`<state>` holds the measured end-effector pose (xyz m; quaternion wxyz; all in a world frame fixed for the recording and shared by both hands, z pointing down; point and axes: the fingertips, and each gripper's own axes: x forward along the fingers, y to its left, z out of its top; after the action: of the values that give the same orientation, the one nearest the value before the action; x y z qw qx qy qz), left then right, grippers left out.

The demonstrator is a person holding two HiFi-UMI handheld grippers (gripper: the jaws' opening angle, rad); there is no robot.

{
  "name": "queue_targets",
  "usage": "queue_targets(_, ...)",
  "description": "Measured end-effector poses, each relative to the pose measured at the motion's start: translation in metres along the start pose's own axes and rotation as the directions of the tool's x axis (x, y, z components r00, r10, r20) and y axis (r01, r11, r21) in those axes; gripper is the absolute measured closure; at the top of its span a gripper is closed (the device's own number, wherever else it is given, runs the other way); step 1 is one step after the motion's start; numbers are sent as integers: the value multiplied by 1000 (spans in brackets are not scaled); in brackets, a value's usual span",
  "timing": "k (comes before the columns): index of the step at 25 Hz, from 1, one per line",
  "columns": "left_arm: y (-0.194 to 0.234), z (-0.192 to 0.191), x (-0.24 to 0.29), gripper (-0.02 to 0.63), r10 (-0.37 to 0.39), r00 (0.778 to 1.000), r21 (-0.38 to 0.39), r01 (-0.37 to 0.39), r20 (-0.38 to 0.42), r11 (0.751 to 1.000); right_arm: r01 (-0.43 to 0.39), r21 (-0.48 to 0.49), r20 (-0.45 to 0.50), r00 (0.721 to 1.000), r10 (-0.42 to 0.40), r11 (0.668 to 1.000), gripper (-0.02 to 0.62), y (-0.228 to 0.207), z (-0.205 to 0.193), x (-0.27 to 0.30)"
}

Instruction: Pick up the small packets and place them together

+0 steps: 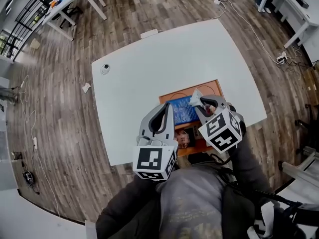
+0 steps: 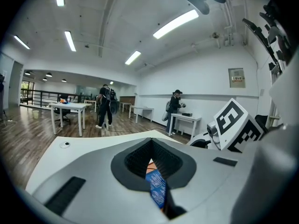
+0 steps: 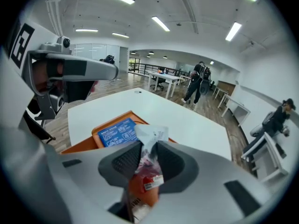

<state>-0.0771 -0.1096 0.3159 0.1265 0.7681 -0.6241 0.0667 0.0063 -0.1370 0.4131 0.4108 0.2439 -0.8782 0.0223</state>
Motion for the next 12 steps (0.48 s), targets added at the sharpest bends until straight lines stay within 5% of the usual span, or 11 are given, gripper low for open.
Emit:
queue_targets(6,16,-6,-1,607,34,999,-16,-35,-26,999,-35,11,-25,999,35,999,466,5,-2,22)
queue_targets(9,21,-9,-4,607,45,999,-19,-46,-29,999,-53,28,-22,998,54,998,377,9,-2,27)
queue_targets(12,23,-10,-9,607,49,998,-20,-50,-28,999,-57,32,-11,998,57,998,368,12,1,25)
